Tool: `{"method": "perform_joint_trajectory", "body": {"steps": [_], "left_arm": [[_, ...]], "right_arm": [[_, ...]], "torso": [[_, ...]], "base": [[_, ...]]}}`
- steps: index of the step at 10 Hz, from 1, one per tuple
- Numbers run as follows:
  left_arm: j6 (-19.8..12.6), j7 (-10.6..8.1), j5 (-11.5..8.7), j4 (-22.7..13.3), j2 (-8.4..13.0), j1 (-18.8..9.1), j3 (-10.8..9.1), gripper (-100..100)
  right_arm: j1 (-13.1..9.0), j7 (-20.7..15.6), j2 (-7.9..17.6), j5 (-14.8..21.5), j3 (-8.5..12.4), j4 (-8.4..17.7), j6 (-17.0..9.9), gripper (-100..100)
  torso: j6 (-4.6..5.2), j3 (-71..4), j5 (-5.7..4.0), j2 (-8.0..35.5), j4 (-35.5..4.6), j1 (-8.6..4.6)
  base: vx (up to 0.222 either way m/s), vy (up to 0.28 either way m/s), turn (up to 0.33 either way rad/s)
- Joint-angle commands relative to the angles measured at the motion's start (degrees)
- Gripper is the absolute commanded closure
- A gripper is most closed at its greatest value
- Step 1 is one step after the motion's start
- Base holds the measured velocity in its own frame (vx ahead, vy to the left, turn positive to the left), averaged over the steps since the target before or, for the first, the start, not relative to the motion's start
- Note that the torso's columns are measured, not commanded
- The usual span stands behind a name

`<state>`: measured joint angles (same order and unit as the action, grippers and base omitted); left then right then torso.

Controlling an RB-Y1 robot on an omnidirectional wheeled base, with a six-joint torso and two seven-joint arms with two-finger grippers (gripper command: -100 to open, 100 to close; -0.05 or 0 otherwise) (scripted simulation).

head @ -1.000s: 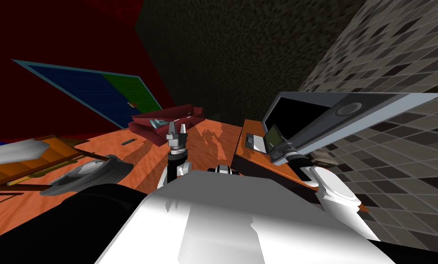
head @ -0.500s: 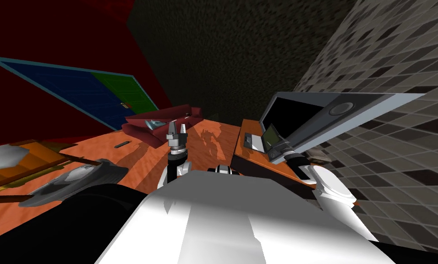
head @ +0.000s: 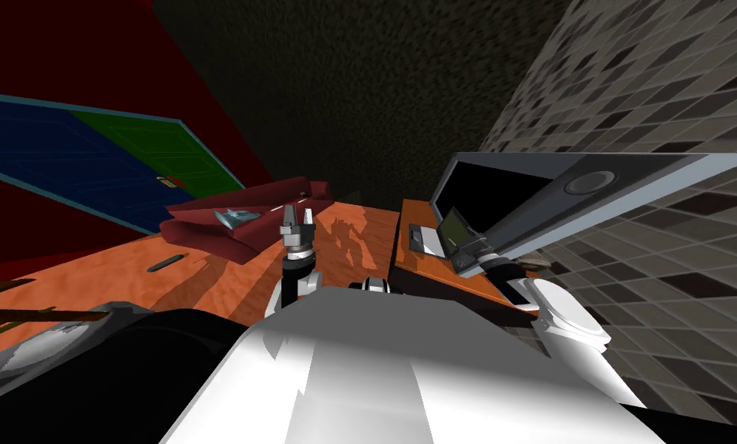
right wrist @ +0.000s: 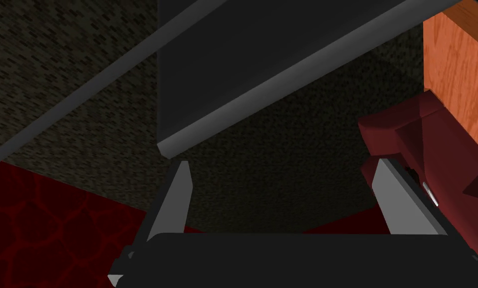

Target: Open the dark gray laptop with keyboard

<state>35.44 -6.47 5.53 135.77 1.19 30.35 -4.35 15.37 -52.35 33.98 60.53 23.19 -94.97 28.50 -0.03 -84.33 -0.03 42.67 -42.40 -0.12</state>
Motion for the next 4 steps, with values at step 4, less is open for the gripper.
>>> {"method": "perform_joint_trajectory", "body": {"steps": [4], "left_arm": [[-0.01,0.00,0.00,-0.01,0.01,-0.02,-0.01,0]], "right_arm": [[-0.25,0.40,-1.00,1.15,-0.54,0.44,-4.83,100]], "torso": [[0.07,-0.16,0.01,-0.25,0.08,0.05]], "base": [[-0.119,-0.080,0.206]]}}
